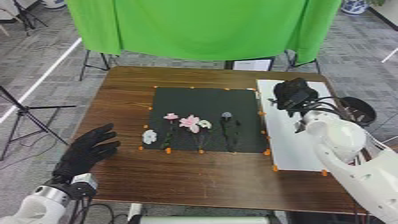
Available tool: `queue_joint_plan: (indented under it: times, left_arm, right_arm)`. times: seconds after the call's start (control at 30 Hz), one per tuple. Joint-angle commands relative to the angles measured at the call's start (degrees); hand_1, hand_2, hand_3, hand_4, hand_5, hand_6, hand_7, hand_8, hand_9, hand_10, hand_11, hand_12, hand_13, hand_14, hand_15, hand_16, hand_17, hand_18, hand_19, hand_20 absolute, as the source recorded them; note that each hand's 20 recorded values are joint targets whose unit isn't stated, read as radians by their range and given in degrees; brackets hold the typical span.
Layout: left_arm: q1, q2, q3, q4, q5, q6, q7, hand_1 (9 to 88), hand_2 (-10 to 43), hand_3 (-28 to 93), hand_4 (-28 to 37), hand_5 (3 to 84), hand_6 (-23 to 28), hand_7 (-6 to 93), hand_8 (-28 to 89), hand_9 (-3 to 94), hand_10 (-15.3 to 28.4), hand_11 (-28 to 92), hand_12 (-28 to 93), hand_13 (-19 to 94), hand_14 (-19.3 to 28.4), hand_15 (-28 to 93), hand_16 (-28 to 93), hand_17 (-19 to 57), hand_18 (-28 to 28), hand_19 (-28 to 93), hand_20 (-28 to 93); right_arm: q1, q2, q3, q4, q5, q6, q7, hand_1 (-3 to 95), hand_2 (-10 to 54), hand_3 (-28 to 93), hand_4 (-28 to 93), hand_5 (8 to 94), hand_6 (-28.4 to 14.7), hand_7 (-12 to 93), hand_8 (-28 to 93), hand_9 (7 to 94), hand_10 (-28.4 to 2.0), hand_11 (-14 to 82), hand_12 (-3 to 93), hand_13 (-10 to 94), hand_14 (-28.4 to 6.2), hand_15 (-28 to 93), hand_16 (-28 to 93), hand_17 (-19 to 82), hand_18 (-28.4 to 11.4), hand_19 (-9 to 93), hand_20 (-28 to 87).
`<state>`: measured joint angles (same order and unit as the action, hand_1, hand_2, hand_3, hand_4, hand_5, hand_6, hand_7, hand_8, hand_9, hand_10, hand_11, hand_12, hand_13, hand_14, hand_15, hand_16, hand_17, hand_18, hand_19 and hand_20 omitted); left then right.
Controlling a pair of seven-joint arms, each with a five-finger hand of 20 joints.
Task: Arrange flowers
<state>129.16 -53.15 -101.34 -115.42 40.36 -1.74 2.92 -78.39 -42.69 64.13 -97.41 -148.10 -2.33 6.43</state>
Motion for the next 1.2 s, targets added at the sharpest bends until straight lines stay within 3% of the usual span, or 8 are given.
queue_joint_plan:
  times: [0.03, 0.13, 0.53, 0.87, 0.97, 1.13, 1.2]
  left_arm:
    - [0.22, 0.95, 0.63, -0.18, -0.23, 0.20, 0.22, 26.0, -2.0, 72, -28.3, 31.2, 6.3, 22.0, -12, 25.5, 13.4, 29, 14, 23, 18.2, 43, -5, -7.7, 22.3, 47, 5]
    - [0.32, 0.24, 0.17, -0.26, -0.06, -0.28, -0.42, 25.9, -2.0, 72, -28.3, 31.2, 6.3, 22.1, -12, 25.5, 13.4, 29, 14, 23, 18.2, 43, -5, -7.8, 22.3, 47, 5]
    - [0.27, -0.58, -0.23, -0.17, 0.59, -0.80, -1.11, 26.0, -2.0, 72, -28.3, 31.1, 6.2, 22.2, -12, 25.5, 13.4, 29, 14, 23, 18.1, 43, -5, -7.8, 22.3, 47, 5]
    - [0.31, -0.69, -0.41, -0.16, 0.64, -0.97, -1.23, 25.9, -2.1, 72, -28.3, 31.3, 6.3, 22.1, -12, 25.6, 13.5, 29, 14, 23, 18.1, 43, -5, -7.8, 22.3, 47, 5]
    - [0.67, -0.09, -0.31, -0.20, 0.28, -0.51, -0.84, 25.9, -2.1, 72, -28.3, 31.3, 6.2, 22.0, -12, 25.6, 13.5, 29, 14, 23, 18.1, 43, -5, -7.8, 22.3, 47, 5]
    - [0.45, -0.53, -0.37, -0.10, 0.54, -0.94, -1.09, 26.0, -2.0, 72, -28.3, 31.2, 6.3, 22.1, -12, 25.5, 13.5, 29, 14, 23, 18.1, 43, -5, -7.8, 22.3, 47, 5]
    - [0.46, -0.53, -0.47, -0.15, 0.54, -0.84, -1.24, 25.9, -2.0, 72, -28.3, 31.3, 6.3, 22.0, -12, 25.5, 13.4, 29, 14, 23, 18.1, 43, -5, -7.8, 22.3, 47, 5]
  right_arm:
    - [-5.62, -2.14, -1.83, -4.65, 1.60, -0.08, -1.17, 46.6, -9.5, 85, -28, 68.6, 4.9, 52, 1, 90.1, -4.2, 14.2, 49.8, 77, -2.0, 63, 30, 25, -13.5, 63, 40]
    - [-6.74, -2.32, -1.70, -5.51, 1.39, 0.17, -1.70, 46.4, -9.5, 85, -28, 68.3, 4.9, 52, 1, 89.6, -4.3, 14.4, 49.9, 77, -2.1, 63, 31, 24, -13.6, 63, 40]
    - [-7.39, -2.80, -2.03, -5.32, 2.74, 0.61, -0.93, 42.5, -9.5, 84, -28, 65.5, 4.7, 54, 2, 86.5, -4.4, 18.4, 47.6, 75, -3.1, 64, 29, 23, -13.9, 63, 40]
    - [-9.60, -2.94, 1.11, -6.35, 3.26, -3.70, -4.62, 33.0, -9.5, 82, -28, 56.5, 4.4, 55, 3, 71.7, -6.6, 37.3, 34.3, 66, -4.6, 68, 28, 19, -16.3, 63, 42]
    - [-9.49, -2.91, 0.93, -6.25, 3.58, -3.03, -4.06, 29.5, -9.5, 85, -28, 55.0, 4.5, 53, 2, 68.6, -7.3, 41.0, 29.9, 63, -5.1, 68, 28, 19, -16.8, 62, 42]
    - [-8.80, -3.05, 0.91, -6.17, 2.83, -4.25, -3.70, 28.1, -9.5, 87, -28, 53.4, 3.9, 51, -2, 65.8, -7.7, 42.7, 29.2, 62, -5.2, 69, 28, 18, -16.9, 62, 43]
    - [-8.64, -3.09, 1.80, -6.63, 3.02, -5.94, -3.81, 27.1, -9.5, 89, -28, 51.9, 3.7, 52, -14, 63.1, -7.5, 43.6, 28.5, 60, -5.5, 70, 27, 18, -17.1, 62, 43]
